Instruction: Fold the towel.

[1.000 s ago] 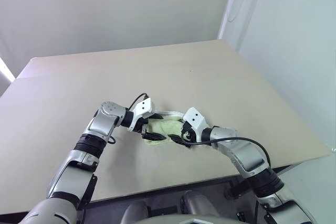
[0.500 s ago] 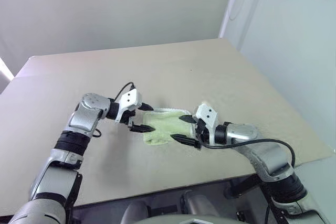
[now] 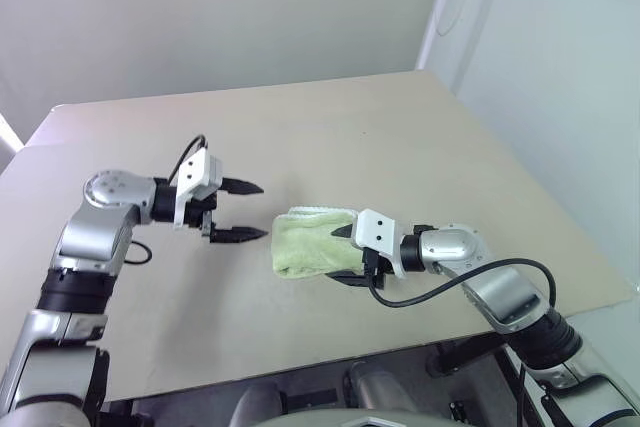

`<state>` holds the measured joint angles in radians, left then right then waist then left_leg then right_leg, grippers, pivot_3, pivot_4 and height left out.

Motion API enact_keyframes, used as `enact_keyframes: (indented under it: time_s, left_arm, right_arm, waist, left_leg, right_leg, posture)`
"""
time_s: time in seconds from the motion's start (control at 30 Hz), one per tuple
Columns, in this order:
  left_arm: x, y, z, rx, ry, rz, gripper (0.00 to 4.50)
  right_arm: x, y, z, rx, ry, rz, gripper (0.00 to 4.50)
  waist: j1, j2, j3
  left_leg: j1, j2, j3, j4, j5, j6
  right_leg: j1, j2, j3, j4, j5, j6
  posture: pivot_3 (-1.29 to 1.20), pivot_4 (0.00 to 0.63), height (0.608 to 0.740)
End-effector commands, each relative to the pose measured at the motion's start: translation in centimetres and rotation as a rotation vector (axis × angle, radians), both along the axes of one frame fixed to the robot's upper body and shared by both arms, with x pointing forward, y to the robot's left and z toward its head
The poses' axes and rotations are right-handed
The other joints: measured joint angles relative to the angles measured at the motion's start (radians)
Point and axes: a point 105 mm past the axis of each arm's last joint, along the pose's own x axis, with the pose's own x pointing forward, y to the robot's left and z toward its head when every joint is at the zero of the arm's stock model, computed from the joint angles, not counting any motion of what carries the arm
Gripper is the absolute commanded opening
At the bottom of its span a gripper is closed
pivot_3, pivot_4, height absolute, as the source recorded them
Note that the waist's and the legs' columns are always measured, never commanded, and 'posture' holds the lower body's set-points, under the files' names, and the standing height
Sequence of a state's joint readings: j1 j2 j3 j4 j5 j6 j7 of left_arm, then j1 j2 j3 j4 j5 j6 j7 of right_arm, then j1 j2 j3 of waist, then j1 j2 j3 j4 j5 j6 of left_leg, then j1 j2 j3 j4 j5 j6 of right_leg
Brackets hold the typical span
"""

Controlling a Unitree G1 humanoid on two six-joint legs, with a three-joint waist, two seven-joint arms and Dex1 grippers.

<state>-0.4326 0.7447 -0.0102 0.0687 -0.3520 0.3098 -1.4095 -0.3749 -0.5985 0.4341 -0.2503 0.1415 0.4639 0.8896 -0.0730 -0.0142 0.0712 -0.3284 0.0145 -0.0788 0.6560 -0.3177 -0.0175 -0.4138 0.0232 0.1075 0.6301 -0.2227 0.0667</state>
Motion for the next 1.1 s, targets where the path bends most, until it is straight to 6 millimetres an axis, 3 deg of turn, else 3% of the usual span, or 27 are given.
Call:
enact_keyframes:
  time_s: [0.03,0.1,0.33,0.73,1.1]
  left_arm:
    - [-2.3,0.1,1.2,-0.013,-0.034,-0.039,4.46]
    - [-3.9,0.2,0.3,0.006,0.001,-0.053,4.46]
    - [-5.3,1.4,-1.5,0.066,0.047,0.001,4.46]
    - [-4.9,2.7,-2.9,0.070,0.056,0.056,4.46]
    - [-5.1,2.8,-2.9,0.082,0.044,0.055,4.50]
  right_arm:
    - [0.2,1.1,1.1,0.002,-0.092,0.062,3.89]
    - [0.1,1.2,0.6,-0.023,-0.108,0.079,3.89]
    - [0.1,0.9,-0.7,-0.090,-0.146,0.101,3.89]
    - [0.8,0.5,-3.5,-0.214,-0.218,0.097,3.89]
    - [1.2,0.5,-3.6,-0.223,-0.243,0.082,0.14]
  waist:
    - [0.000,0.000,0.000]
    - [0.000,0.000,0.000]
    - [0.002,0.000,0.000]
    - [0.000,0.000,0.000]
    - [0.001,0.000,0.000]
  left_leg:
    - [-0.002,0.000,0.000,0.000,0.000,0.000]
    - [-0.006,0.000,0.000,0.001,0.000,0.000]
    - [-0.011,0.000,0.000,0.004,0.000,0.000]
    - [-0.009,0.000,0.000,0.005,0.000,0.000]
    - [-0.010,0.000,0.000,0.006,0.000,0.000]
  right_leg:
    - [-0.001,0.000,0.000,0.000,0.000,0.000]
    - [-0.006,0.000,0.000,0.001,0.000,0.000]
    - [-0.010,0.000,-0.001,0.001,0.000,0.000]
    - [-0.009,0.000,-0.001,0.002,0.000,0.000]
    - [-0.009,0.000,-0.001,0.003,0.001,0.000]
  posture:
    - [0.00,0.000,0.740]
    - [0.00,0.000,0.740]
    - [0.00,0.000,0.740]
    - [0.00,0.000,0.740]
    - [0.00,0.000,0.740]
